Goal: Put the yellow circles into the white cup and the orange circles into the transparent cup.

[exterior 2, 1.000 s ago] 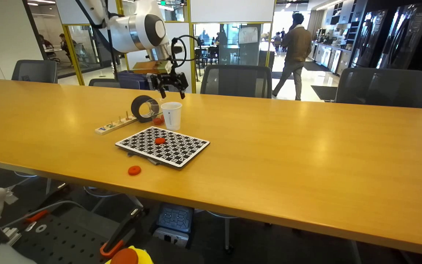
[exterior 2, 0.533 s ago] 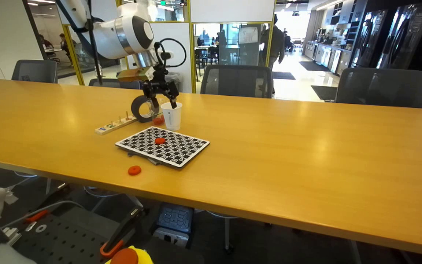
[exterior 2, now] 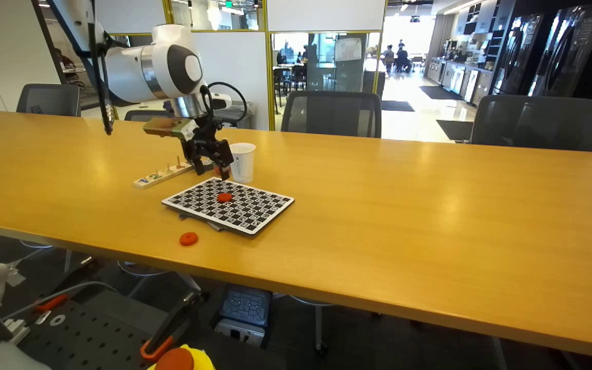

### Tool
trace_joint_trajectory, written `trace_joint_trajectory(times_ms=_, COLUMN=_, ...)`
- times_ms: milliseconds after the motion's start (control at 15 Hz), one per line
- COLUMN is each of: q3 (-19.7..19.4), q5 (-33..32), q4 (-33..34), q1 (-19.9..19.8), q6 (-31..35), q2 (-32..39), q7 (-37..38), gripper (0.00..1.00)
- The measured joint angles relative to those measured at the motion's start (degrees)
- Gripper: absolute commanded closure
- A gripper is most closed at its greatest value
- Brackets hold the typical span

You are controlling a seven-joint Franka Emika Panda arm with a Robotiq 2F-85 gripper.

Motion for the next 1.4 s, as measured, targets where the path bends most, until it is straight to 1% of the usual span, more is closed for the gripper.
trace_joint_trajectory(times_ms=333, q3=1.93, q5=8.18, q4=-1.31, q1=-3.59, q6=1.00, q2=0.97, q7=-6.77, gripper=0.00)
trace_joint_trajectory(times_ms=600, q3=3.41, q5=13.73, q4=-0.40, q1=-6.30, q6=0.97, q2=3.29, q7=-12.61, gripper=0.00)
trace_joint_trajectory(times_ms=733, q3=3.92, q5=15.53, q4=0.83, q1=-7.39, q6=0.88, q2=4.89, q7=-14.86, gripper=0.00)
trace_joint_trajectory(times_ms=1133, q3=4.21, q5=16.80, q4=5.22, q1=-9.01, q6=0.38, q2=8.95, q7=-17.58, gripper=0.00)
trace_joint_trajectory(times_ms=1400, q3=4.21, q5=16.80, q4=6.38, q1=-9.36, q6=0.34, q2=10.07, q7=-17.94, gripper=0.00)
